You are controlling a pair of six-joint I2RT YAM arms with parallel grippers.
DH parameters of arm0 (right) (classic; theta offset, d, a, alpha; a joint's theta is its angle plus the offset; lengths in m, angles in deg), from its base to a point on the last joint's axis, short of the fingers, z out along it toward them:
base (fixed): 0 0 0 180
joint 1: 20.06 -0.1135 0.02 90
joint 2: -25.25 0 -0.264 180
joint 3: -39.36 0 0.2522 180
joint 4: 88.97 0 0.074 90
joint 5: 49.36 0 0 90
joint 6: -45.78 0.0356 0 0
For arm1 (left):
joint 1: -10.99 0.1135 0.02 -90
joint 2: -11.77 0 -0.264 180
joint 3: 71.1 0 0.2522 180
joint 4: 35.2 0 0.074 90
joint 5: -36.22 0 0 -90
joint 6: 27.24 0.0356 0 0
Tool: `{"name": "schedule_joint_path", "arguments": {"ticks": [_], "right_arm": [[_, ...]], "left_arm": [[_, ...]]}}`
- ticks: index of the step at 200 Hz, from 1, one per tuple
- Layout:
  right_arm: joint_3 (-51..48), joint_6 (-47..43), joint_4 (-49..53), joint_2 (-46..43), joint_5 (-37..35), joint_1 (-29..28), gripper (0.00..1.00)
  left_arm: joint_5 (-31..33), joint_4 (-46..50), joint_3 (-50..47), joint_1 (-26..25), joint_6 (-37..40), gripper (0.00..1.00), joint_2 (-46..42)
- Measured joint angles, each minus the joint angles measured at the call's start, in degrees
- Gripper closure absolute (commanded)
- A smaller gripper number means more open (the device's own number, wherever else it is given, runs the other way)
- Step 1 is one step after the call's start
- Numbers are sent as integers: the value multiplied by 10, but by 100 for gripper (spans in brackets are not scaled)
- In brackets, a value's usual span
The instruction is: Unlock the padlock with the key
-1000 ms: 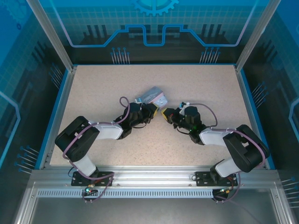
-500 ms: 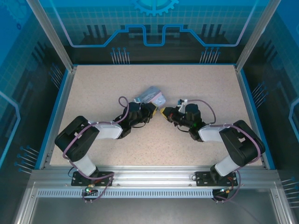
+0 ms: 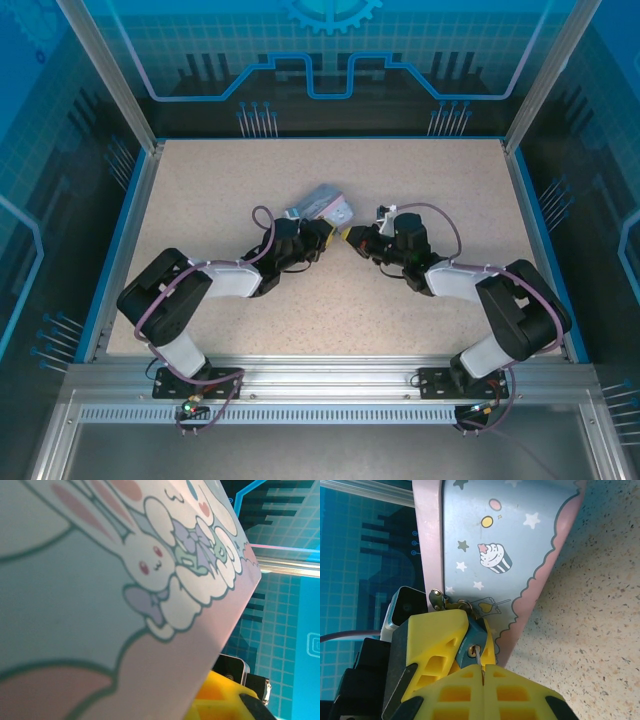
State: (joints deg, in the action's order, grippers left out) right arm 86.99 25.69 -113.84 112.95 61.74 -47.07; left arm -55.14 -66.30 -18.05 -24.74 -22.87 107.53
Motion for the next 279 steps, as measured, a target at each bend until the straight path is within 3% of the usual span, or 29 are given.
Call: {"name": "schedule_joint_path", "arguments": {"ticks": [144, 179, 239, 279], "right_arm": [[7, 160, -71, 45, 44, 12, 100], [36, 95, -4, 35, 51, 13, 100], [95, -108, 170, 3, 50, 13, 100], [101, -135, 185, 3, 56, 16, 100]], "left_arm": [[8, -2, 0, 5, 0, 100, 0], [10, -5, 0, 8, 0, 100, 0], [-1, -5, -1, 7, 0, 100, 0], [-5, -5, -1, 7, 0, 100, 0]]}}
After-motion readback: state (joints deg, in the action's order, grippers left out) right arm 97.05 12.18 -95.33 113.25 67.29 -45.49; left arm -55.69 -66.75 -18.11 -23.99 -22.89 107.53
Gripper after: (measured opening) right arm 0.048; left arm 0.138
